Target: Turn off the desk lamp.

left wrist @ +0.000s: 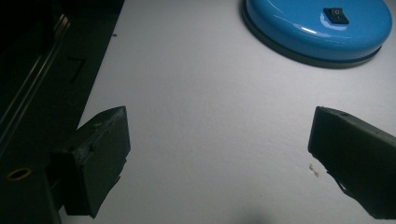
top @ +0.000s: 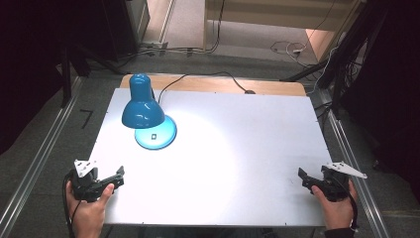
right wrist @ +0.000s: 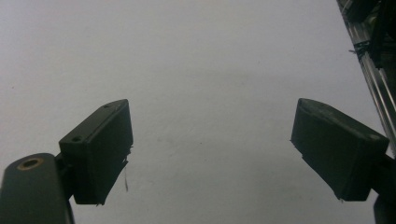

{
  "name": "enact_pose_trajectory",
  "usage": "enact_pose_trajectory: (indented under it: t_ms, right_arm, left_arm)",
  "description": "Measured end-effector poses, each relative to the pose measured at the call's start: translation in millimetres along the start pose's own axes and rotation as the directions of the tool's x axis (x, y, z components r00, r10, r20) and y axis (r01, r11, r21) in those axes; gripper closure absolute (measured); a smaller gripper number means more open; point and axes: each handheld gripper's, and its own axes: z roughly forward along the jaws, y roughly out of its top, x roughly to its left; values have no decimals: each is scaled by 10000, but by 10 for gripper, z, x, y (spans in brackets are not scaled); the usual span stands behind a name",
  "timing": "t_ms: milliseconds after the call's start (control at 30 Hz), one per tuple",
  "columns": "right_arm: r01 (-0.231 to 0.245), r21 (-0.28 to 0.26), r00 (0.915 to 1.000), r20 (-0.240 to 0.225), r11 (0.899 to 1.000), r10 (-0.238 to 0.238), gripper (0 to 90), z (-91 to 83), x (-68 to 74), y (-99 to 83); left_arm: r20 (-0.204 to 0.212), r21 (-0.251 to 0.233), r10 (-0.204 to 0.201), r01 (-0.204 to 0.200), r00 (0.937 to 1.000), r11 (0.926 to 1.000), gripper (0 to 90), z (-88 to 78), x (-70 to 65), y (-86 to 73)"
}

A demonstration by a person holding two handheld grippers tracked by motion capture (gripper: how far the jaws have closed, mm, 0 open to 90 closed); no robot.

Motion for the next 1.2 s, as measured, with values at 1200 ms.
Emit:
enact_pose_trajectory:
  t_ms: [1200]
  right_arm:
    - [-259, -69, 9997, 14, 9996, 259, 111, -23, 6, -11]
  left_arm:
    - [356, -293, 333, -323, 9988, 9991, 111, 118, -164, 108]
